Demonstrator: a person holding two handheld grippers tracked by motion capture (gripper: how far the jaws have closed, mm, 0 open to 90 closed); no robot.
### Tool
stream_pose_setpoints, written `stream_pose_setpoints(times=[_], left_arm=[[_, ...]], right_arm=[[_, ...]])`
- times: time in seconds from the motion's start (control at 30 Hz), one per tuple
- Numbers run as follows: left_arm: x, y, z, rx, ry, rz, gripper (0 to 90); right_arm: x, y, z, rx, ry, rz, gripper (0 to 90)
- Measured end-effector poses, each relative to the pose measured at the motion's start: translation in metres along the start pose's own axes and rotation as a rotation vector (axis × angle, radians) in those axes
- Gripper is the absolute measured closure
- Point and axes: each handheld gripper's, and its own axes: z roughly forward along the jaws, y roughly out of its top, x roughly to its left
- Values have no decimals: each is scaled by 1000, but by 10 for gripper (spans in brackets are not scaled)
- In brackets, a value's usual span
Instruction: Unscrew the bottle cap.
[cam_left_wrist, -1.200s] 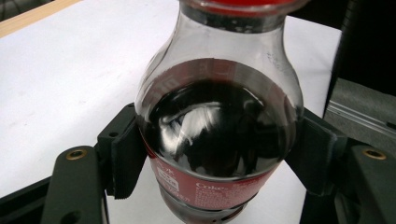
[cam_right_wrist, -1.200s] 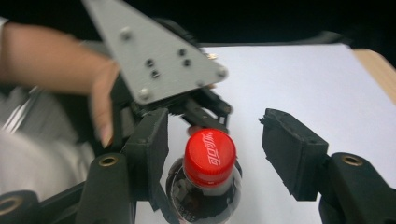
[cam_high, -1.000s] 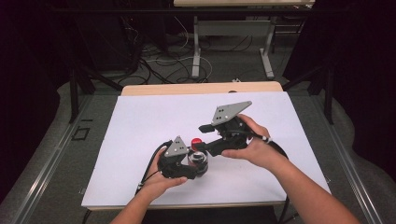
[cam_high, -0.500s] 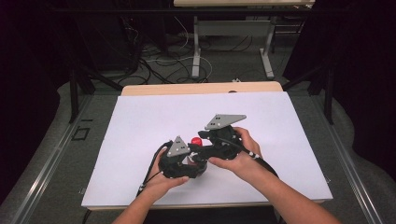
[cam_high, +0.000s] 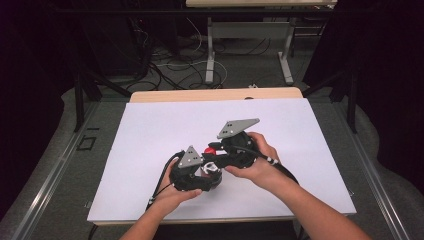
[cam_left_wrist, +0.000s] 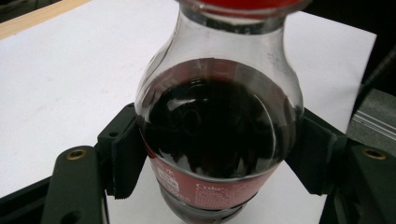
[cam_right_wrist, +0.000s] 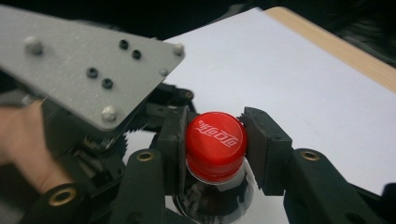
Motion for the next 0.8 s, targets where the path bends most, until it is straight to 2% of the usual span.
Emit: stream_pose_setpoints(times=[0.07,0.1,0.13,0.17,0.2,0.23,0.27,0.3,0.33,0.4,0.43,0.47,0.53,0.57,0.67,0.73,0.8], left_arm=[[0,0,0,-1,-15,-1,299],[0,0,-1,-3,-25,7,299],[-1,1,-1,-3,-31,9,299],[0,2,-2,2,-45,20,299],[-2,1,-2,-15,-48,27,299],[-3,1,-2,-16,-52,28,299],[-3,2,-2,-12,-58,33,299],[-4,2,-2,-6,-53,53,299],[-5,2,-2,-3,-62,64,299],[-7,3,-2,-2,-78,68,299],[-8,2,-1,-7,-79,83,299],[-9,3,-1,-5,-87,87,299],[-10,3,-1,-3,-104,92,299],[-11,3,-1,-3,-107,96,299],[-11,3,-1,-4,-110,98,299],[-10,3,-1,-1,-105,96,299],[-9,2,-1,-5,-96,90,299]], right_arm=[[-10,2,-1,14,72,-17,616],[-13,4,-2,27,115,-69,616],[-13,4,-2,27,115,-69,616],[-20,6,-3,44,182,-102,617],[-22,7,-3,40,217,-162,617],[-22,7,-3,40,217,-162,617],[-24,9,-4,49,246,-194,617],[-28,12,-5,76,306,-252,617],[-30,13,-5,79,343,-294,617],[-36,15,-4,95,407,-341,617],[-36,15,-4,95,407,-341,617],[-42,17,-3,102,487,-406,617],[-47,20,-2,119,554,-453,617],[-47,20,-2,119,554,-453,617],[-51,25,2,129,617,-520,616],[-52,26,3,135,627,-521,616],[-52,26,4,135,615,-523,613]])
